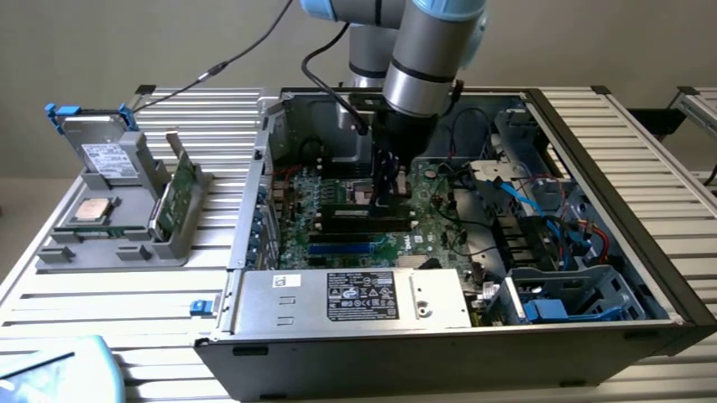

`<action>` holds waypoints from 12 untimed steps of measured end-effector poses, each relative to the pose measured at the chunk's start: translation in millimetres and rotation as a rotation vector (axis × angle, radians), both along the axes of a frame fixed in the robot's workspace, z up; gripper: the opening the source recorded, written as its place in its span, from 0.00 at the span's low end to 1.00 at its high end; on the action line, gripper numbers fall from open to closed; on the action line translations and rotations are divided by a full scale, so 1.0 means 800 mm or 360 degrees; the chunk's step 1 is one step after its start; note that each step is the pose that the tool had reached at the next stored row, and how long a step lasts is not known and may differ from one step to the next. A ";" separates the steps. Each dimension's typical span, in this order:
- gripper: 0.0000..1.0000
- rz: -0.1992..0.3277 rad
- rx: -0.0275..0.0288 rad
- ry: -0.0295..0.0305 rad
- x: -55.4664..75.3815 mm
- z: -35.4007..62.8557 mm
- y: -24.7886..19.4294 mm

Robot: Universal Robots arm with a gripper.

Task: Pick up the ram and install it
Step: 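Insert the ram into the slot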

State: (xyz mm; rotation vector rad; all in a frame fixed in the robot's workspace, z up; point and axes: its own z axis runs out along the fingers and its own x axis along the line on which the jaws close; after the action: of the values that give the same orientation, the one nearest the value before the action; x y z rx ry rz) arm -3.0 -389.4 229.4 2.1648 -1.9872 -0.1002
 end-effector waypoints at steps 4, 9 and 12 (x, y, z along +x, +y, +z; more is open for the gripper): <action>0.14 0.0000 -0.00017 -0.00160 -0.001 0.008 0.0005; 0.14 -0.0006 -0.00030 -0.01146 -0.002 0.008 0.0024; 0.14 -0.0015 -0.00033 -0.01155 -0.009 0.008 0.0026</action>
State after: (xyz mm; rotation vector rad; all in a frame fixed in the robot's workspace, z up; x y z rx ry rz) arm -10.1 -387.4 236.1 2.1879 -2.0352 -0.0213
